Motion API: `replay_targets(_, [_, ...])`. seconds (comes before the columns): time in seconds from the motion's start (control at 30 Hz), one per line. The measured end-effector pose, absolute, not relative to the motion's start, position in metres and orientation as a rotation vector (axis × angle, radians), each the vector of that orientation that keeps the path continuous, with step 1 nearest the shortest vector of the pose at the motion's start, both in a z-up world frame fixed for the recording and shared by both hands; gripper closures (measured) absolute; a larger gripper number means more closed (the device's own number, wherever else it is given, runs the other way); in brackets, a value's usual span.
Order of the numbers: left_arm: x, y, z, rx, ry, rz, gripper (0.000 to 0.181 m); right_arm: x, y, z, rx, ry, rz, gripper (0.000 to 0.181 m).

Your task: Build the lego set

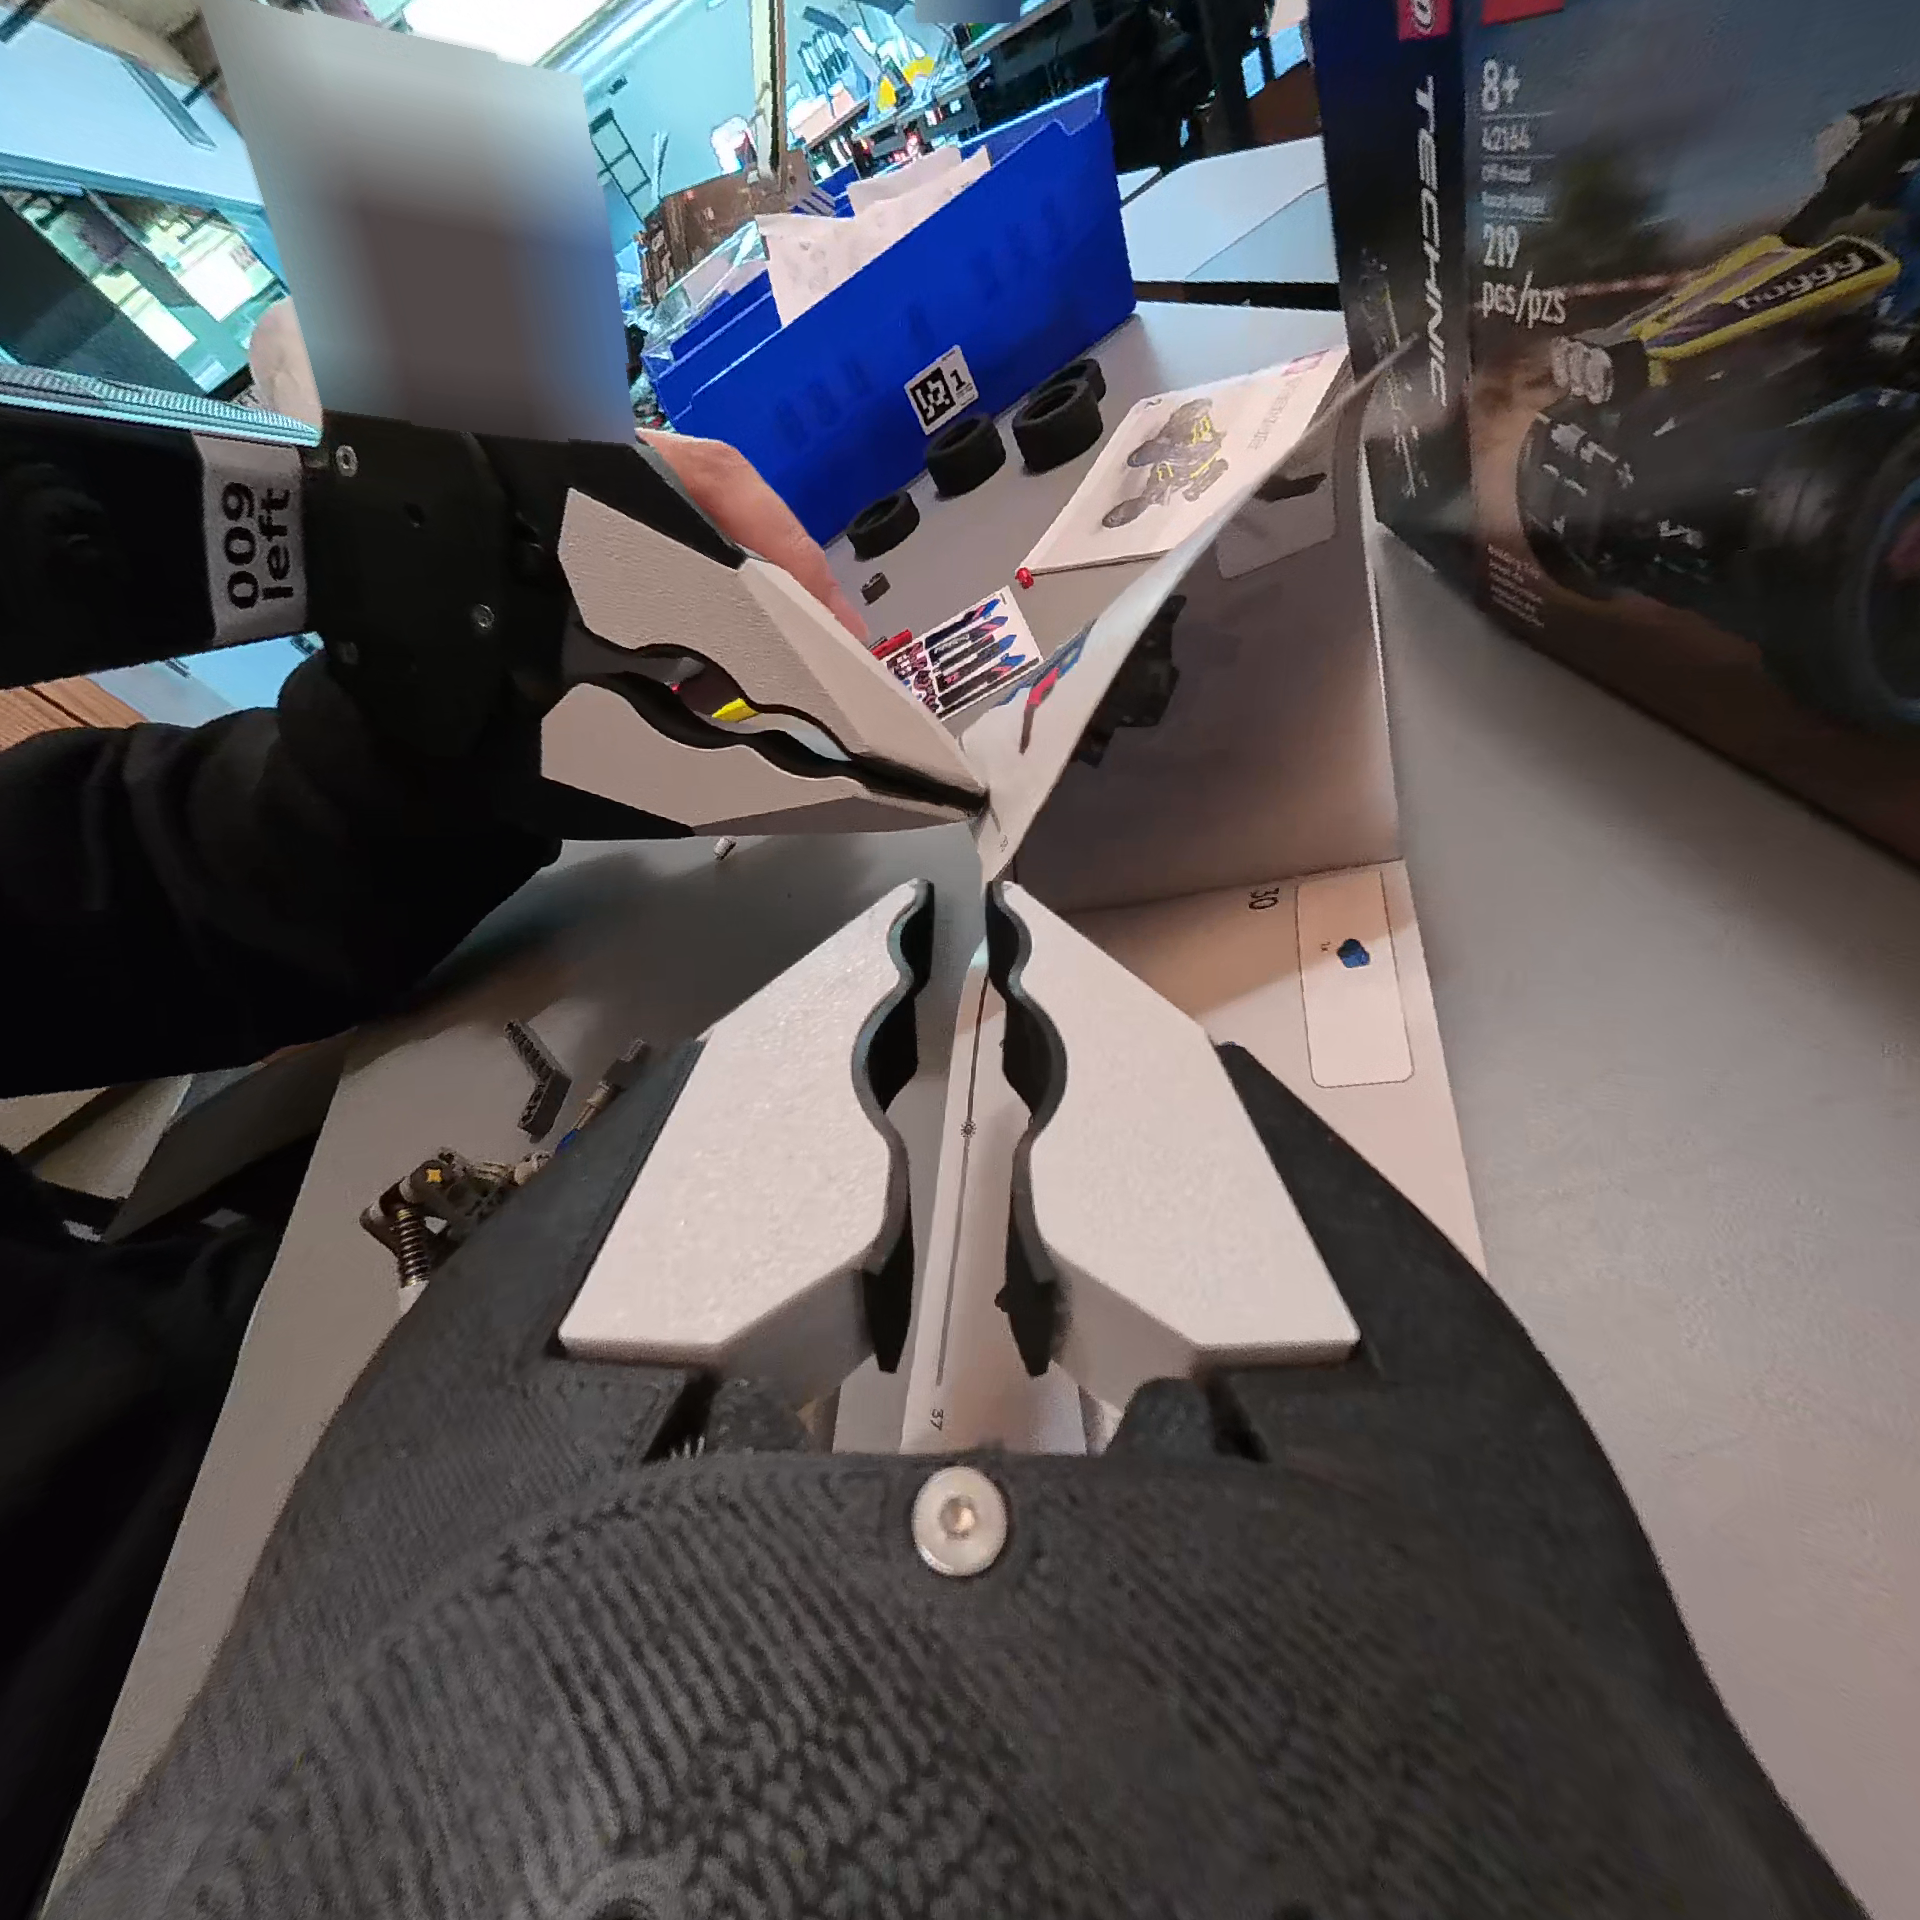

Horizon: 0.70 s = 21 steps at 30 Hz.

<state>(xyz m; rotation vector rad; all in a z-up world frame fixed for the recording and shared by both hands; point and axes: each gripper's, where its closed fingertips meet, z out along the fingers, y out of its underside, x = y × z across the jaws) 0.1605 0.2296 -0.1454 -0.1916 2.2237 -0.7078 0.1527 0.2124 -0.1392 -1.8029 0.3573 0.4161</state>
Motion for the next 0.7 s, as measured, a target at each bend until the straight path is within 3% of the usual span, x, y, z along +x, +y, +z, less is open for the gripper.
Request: replay_targets(0.7, [0.161, 0.232, -0.143, -0.195, 2.216, -0.709, 0.181, 0.160, 0.220, -0.140, -1.795, 0.414, 0.369, 0.173])
